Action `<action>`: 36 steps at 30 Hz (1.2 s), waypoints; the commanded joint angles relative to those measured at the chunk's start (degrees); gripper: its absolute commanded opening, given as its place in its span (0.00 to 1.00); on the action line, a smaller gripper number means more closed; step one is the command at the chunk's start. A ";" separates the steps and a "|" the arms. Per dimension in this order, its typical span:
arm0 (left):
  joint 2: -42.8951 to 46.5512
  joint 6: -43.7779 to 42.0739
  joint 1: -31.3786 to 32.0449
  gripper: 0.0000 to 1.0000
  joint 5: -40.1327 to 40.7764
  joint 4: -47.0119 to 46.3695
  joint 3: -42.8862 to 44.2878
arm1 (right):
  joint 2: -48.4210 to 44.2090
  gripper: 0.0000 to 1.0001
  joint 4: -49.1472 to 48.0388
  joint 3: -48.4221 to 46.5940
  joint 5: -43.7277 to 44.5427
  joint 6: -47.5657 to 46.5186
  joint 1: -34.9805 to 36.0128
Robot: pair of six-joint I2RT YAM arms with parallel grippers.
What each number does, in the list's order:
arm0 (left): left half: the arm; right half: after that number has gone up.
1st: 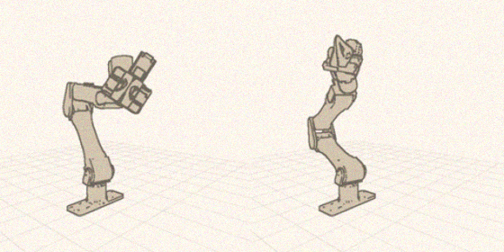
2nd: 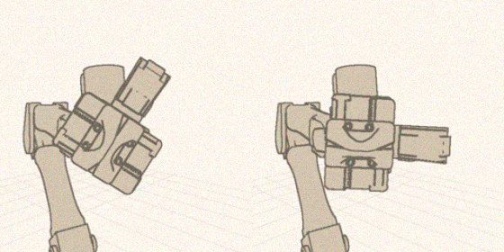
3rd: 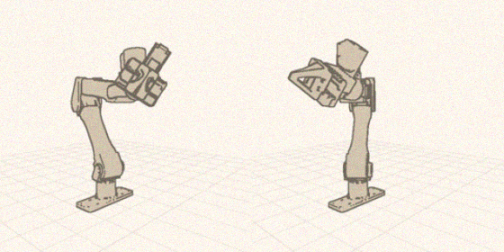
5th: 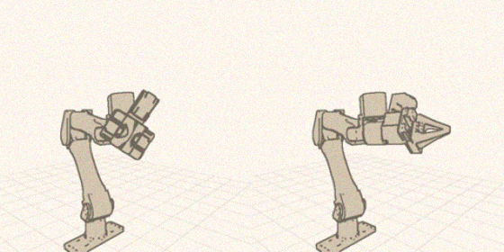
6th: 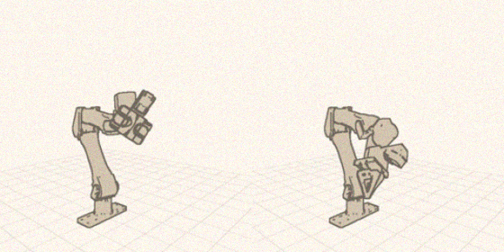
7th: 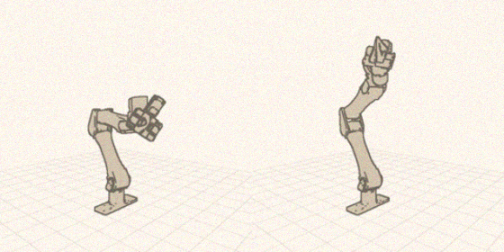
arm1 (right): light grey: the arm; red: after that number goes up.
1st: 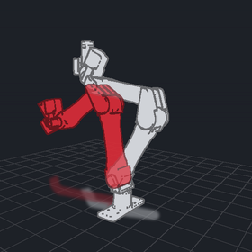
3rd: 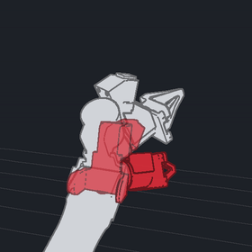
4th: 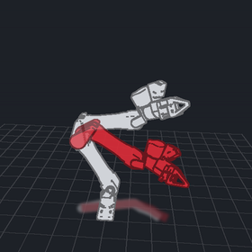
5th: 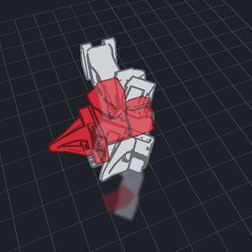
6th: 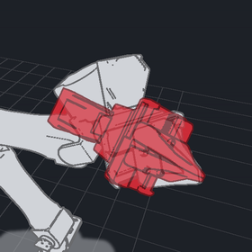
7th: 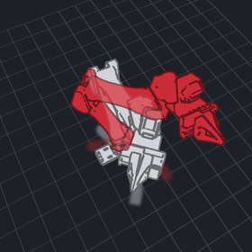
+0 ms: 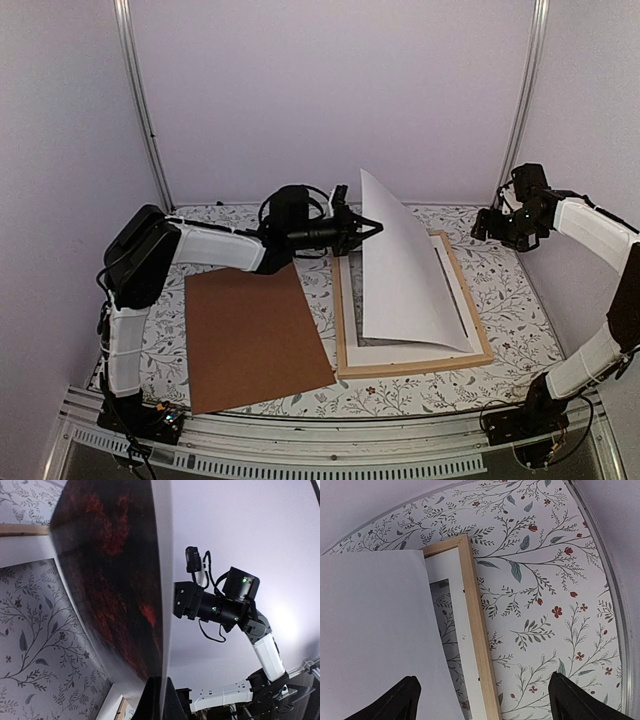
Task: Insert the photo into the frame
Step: Pick up the photo from the mat board, then place the photo on the mat board.
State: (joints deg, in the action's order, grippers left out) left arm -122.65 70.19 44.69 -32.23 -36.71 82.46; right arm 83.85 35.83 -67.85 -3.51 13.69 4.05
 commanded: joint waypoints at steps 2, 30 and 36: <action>-1.02 2.66 1.01 0.00 -1.34 -4.68 4.85 | -0.53 0.93 0.94 -1.53 1.38 -1.21 -0.28; -10.74 8.56 3.08 0.00 -2.84 -8.75 19.07 | -3.98 0.93 1.31 -1.59 0.30 -0.42 -7.30; -12.64 9.59 2.33 0.00 1.09 -8.88 14.49 | -4.05 0.93 1.17 -1.22 -0.14 -0.44 -7.31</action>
State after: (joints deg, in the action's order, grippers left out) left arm -132.68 78.26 47.40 -33.74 -43.66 99.98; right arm 81.01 37.28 -68.75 -3.14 12.91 -3.03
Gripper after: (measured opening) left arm 0.015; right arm 0.934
